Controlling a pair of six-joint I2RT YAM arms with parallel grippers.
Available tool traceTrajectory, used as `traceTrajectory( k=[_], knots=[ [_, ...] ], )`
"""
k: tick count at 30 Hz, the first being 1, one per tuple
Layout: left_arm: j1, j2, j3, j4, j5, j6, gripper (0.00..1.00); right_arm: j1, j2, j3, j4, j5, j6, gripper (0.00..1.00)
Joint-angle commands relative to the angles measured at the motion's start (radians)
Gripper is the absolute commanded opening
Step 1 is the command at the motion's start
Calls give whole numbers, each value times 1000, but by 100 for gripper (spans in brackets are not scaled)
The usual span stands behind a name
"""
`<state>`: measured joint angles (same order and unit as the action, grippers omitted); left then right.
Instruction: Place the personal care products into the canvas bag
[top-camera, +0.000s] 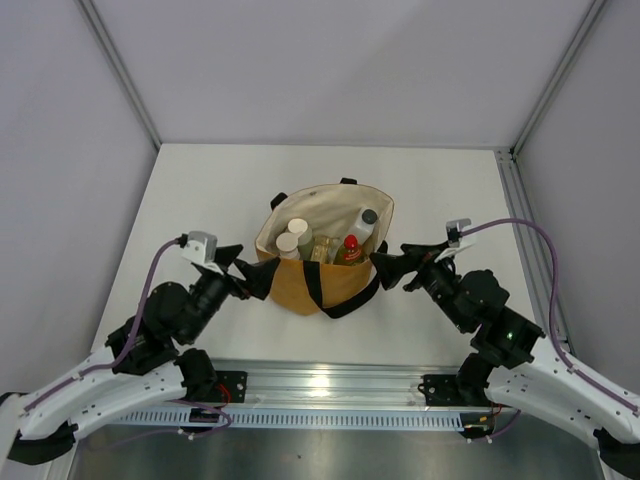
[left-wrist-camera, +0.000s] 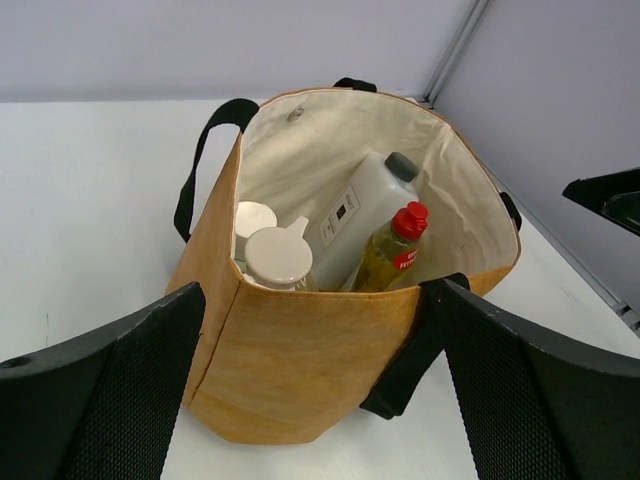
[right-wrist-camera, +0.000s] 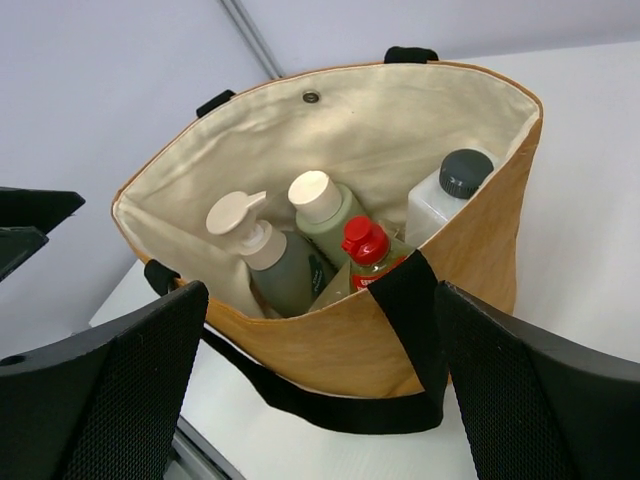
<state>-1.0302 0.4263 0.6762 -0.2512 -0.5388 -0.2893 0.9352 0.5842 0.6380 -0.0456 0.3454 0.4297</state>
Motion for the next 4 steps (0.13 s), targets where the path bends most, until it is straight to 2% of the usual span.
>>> traceTrajectory(
  k=[1,4],
  knots=[
    [-8,-17,-6,36,-4,-21,99,5,2,38,35,-16,-2,100],
    [-8,-23,-12,40,-1,-21,99,5,15,42,33,-17,-5,99]
  ],
)
